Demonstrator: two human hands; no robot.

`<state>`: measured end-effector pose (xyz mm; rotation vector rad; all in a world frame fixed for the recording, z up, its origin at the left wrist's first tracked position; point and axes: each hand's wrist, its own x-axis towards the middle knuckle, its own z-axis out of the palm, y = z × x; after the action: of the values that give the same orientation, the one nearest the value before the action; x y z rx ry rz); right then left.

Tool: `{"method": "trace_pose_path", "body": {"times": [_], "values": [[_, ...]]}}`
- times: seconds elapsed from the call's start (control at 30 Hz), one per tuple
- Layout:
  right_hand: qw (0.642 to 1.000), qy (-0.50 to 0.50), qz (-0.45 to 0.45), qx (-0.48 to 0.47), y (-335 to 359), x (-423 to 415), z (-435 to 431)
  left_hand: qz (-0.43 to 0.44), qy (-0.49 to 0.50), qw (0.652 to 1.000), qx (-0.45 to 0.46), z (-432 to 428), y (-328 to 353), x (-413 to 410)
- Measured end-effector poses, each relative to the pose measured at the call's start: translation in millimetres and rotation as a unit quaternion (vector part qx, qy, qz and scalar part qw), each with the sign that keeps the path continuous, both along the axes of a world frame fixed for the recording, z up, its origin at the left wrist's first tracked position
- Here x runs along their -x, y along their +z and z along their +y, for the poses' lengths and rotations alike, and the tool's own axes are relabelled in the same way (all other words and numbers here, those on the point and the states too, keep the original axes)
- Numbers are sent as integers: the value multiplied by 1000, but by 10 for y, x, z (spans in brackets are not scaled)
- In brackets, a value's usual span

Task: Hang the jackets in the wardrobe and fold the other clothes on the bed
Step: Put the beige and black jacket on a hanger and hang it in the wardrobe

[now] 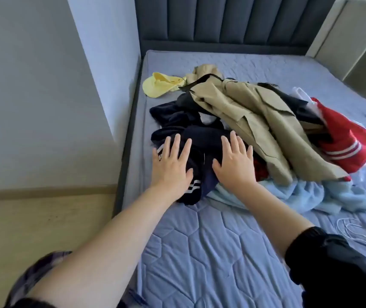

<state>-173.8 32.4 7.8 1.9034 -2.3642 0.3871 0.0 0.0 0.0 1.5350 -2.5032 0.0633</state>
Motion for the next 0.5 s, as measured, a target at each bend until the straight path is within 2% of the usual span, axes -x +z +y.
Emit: {"method": "trace_pose_path", "body": {"times": [0.1, 0.2, 0.3, 0.4, 0.5], "values": [[999, -26, 25, 22, 11, 286, -23, 11, -12, 998, -62, 129, -154, 265], [996, -75, 14, 39, 57, 576, -227, -35, -50, 990, -127, 126, -361, 421], [987, -151, -57, 16, 109, 855, -468, -66, -87, 976, -187, 32, -546, 411], [978, -165, -129, 12, 97, 981, -607, -24, -110, 966, -232, -32, -716, 359], [977, -143, -134, 80, 90, 947, -645, 93, -123, 946, -285, -95, -868, 302]]}}
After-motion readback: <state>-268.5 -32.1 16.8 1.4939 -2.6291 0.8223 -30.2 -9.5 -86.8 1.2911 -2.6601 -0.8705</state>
